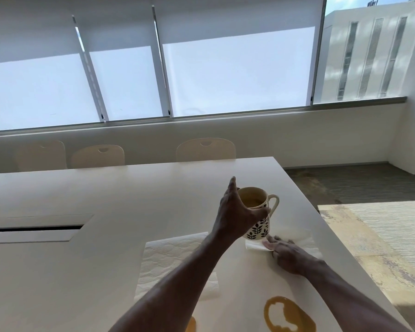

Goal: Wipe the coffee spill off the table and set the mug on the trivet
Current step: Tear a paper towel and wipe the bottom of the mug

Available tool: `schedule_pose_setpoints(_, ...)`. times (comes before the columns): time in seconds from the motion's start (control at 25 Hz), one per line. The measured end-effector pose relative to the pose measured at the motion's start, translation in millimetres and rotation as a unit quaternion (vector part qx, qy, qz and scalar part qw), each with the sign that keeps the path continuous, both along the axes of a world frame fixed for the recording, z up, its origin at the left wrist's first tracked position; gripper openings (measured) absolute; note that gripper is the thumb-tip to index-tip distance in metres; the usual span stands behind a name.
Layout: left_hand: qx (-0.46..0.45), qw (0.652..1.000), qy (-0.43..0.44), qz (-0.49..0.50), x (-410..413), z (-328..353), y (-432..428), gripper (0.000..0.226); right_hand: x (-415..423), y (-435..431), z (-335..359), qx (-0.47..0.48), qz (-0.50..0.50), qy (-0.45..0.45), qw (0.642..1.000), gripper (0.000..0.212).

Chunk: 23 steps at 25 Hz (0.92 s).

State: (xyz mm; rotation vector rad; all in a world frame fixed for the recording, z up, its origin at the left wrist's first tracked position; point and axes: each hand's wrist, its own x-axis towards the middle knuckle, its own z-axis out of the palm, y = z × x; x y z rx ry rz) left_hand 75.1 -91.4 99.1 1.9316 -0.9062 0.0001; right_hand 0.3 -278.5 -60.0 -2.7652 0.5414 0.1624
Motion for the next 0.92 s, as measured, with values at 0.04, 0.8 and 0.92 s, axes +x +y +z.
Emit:
schedule_pose_setpoints(0.04, 0.002, 1.000, -0.001, -0.001, 0, 0, -1, 0.118, -2, 1, 0, 0.008, -0.001, -0.002, 1.000, 0.054)
schedule_pose_setpoints(0.8, -0.003, 1.000, -0.008, -0.006, -13, 9, 3, 0.118, -28, 14, 4, 0.008, -0.026, 0.054, 0.998, 0.083)
schedule_pose_setpoints(0.92, -0.004, 1.000, -0.009, -0.004, -12, 11, 6, 0.118, -18, 7, 2, -0.004, -0.044, 0.059, 0.997, 0.087)
